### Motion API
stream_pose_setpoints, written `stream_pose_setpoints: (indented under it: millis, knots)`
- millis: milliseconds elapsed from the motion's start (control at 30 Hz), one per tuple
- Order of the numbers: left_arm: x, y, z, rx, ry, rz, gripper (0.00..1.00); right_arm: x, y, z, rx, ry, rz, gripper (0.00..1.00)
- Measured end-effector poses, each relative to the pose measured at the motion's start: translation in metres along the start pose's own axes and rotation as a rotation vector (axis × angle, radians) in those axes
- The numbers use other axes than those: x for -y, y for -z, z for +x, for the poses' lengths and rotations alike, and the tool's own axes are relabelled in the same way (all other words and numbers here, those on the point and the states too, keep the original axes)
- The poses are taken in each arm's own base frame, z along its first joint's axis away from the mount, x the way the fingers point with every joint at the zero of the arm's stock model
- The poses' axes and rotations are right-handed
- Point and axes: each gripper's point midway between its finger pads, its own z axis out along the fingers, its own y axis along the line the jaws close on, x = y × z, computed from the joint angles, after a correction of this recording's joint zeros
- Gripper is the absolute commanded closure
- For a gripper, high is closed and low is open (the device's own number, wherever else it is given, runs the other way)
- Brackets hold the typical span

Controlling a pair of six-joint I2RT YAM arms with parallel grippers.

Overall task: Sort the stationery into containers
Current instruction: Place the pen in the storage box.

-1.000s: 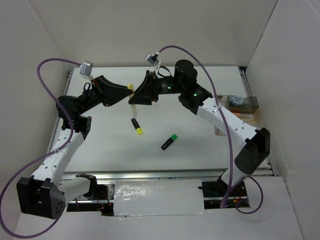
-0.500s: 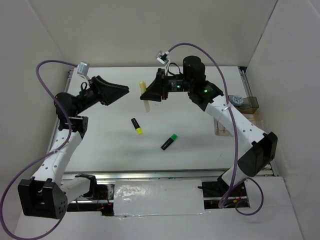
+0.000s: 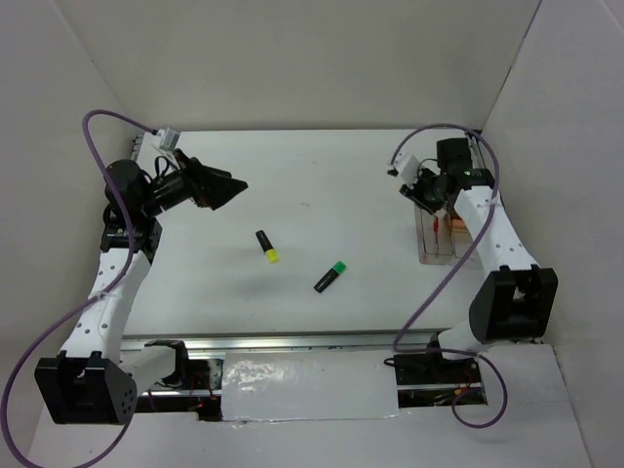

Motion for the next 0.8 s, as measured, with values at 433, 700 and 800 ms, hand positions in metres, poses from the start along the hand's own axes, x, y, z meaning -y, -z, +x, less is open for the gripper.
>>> stream_pose_setpoints:
  millis: [433,700,800]
  knots:
    - [-0.009,0.000,0.018,-0.036,-0.023,0.000,0.01,0.066,0.013,0.162,-0.545,0.218,0.008,0.93]
    - [-0.010,-0.001,0.020,-0.041,-0.021,0.003,0.01,0.070,0.003,0.190,-0.668,0.292,-0.055,0.90]
    - [-0.012,-0.001,0.020,-0.044,-0.018,0.001,0.01,0.070,0.001,0.193,-0.698,0.307,-0.065,0.88]
